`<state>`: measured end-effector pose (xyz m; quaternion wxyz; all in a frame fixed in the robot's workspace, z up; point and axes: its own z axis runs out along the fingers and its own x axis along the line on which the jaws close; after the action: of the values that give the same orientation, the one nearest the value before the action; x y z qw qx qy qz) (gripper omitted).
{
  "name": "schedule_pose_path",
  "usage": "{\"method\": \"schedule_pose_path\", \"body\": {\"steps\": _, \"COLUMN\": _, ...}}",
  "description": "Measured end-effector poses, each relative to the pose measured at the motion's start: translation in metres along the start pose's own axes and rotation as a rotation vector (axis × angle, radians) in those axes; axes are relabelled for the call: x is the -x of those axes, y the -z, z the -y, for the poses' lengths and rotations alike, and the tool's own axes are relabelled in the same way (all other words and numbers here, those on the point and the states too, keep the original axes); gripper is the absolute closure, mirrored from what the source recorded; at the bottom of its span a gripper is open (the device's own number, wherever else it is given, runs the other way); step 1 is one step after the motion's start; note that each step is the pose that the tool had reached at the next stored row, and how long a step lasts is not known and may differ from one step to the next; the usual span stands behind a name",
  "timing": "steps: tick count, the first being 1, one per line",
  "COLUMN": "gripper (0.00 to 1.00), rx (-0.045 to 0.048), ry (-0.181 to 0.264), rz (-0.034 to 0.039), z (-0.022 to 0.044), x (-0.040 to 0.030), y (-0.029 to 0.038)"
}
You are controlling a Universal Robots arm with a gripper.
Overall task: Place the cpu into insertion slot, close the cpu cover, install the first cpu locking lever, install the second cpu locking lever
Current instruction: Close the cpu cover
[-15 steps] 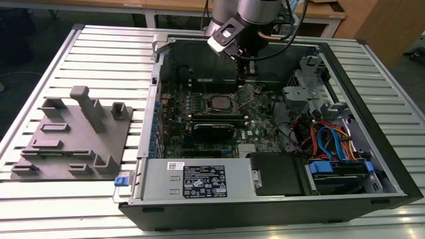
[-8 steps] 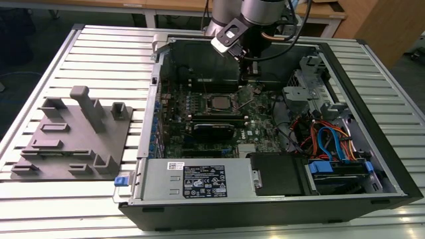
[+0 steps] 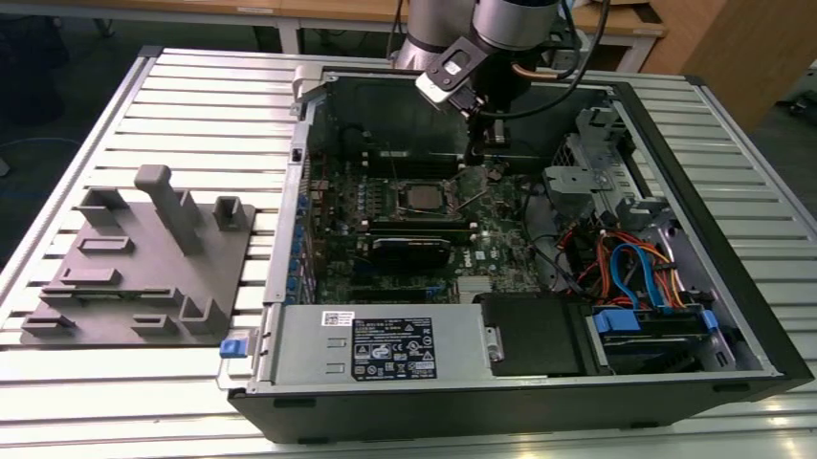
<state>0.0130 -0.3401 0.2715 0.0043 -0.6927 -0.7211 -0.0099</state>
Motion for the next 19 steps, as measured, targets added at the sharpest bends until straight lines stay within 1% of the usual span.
{"method": "schedule_pose_path", "body": {"steps": 9, "gripper": 0.9, "rx": 0.0, "ry": 0.0, "rz": -0.0001, "z": -0.0011, "x": 0.0001, "y": -0.0003}}
{"method": "schedule_pose_path", "body": {"steps": 19, "gripper": 0.9, "rx": 0.0, "ry": 0.0, "rz": -0.0002, "z": -0.009, "x": 0.0004, "y": -0.002}}
